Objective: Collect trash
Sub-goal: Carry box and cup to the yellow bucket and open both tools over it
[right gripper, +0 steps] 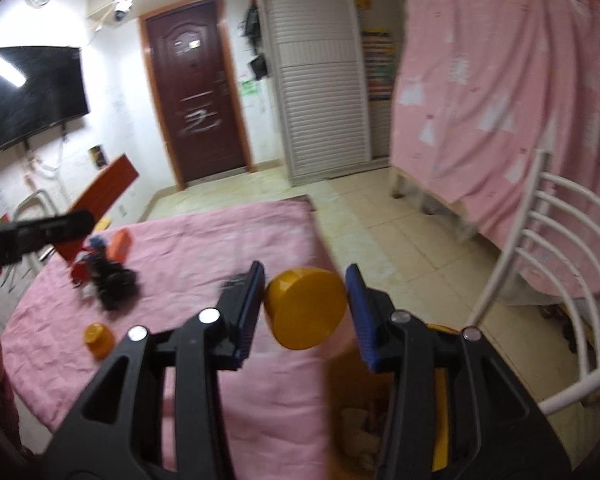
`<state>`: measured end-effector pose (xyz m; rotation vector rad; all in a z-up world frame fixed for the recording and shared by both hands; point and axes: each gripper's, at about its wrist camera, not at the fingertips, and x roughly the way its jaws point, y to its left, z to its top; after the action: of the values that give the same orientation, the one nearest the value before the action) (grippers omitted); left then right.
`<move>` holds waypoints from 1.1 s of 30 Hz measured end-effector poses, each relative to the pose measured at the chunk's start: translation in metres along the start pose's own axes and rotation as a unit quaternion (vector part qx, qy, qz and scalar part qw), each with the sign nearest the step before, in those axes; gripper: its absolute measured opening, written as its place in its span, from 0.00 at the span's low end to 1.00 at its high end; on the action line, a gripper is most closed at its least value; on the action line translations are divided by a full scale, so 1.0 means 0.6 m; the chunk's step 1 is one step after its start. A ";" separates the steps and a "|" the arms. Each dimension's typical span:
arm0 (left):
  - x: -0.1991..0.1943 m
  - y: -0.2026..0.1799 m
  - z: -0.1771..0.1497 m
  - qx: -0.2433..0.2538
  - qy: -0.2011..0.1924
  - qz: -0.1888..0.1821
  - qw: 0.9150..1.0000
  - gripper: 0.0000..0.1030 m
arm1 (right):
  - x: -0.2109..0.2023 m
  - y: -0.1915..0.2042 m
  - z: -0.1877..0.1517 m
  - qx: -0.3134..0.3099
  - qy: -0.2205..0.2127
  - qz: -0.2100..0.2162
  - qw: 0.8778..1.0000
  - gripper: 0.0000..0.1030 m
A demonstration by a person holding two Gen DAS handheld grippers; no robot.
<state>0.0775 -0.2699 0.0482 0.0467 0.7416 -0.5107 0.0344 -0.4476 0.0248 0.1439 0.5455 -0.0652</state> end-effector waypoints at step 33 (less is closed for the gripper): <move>0.075 -0.132 0.001 0.002 0.065 -0.066 0.996 0.61 | -0.029 -0.130 0.005 0.100 -0.024 0.010 0.995 0.62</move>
<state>0.0693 -0.3589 0.0300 0.0348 0.8748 -0.6405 0.0132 -0.5245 0.0269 0.3423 0.4880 -0.1040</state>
